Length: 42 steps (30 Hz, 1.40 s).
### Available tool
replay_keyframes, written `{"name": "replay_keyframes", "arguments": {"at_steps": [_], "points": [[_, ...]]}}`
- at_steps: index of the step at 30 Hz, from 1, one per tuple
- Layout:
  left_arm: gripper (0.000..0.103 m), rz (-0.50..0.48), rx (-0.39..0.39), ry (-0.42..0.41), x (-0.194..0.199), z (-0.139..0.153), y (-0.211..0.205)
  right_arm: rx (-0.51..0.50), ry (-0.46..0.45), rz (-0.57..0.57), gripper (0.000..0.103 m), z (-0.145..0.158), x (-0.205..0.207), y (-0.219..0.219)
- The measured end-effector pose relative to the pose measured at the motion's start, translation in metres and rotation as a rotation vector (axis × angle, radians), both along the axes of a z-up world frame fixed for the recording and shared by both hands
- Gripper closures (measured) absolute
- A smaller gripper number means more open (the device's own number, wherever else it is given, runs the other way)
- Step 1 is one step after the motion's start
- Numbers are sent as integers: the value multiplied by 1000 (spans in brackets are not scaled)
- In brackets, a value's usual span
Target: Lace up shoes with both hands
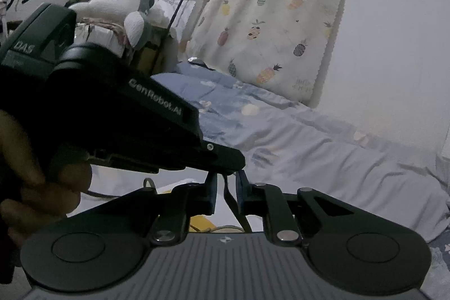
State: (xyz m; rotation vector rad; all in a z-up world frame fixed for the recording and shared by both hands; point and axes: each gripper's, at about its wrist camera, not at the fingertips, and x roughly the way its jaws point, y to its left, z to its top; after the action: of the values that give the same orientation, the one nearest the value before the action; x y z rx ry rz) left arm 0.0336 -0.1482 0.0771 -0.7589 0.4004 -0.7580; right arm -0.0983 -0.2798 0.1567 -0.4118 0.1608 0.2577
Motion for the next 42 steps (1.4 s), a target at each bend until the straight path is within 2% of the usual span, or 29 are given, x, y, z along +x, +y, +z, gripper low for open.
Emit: {"name": "replay_keyframes", "arguments": {"at_steps": [2,4,7,9,18,22,24,32,42], "points": [[103,-6,-2,2,0,0,0,4,7,1,99,-2,1,2],[103,-6,-4,7,1,-1,0,13,11,-7,102,-3,2,2],[103,0,-34,21,3,-2,4,36,21,-18,103,-3,3,1],[99,6,-64,36,3,-4,9,58,33,-29,103,-2,5,-1],[94,10,-75,27,2,-5,9,159,91,-77,103,5,12,-14],[96,6,-56,23,2,-3,5,158,99,-69,103,7,13,-14],[102,9,-48,13,0,-2,4,154,99,-66,103,7,12,-14],[103,15,-17,13,-2,-1,2,104,78,-81,98,7,10,-12],[103,2,1,15,-3,0,-2,52,57,-73,99,5,5,-10]]}}
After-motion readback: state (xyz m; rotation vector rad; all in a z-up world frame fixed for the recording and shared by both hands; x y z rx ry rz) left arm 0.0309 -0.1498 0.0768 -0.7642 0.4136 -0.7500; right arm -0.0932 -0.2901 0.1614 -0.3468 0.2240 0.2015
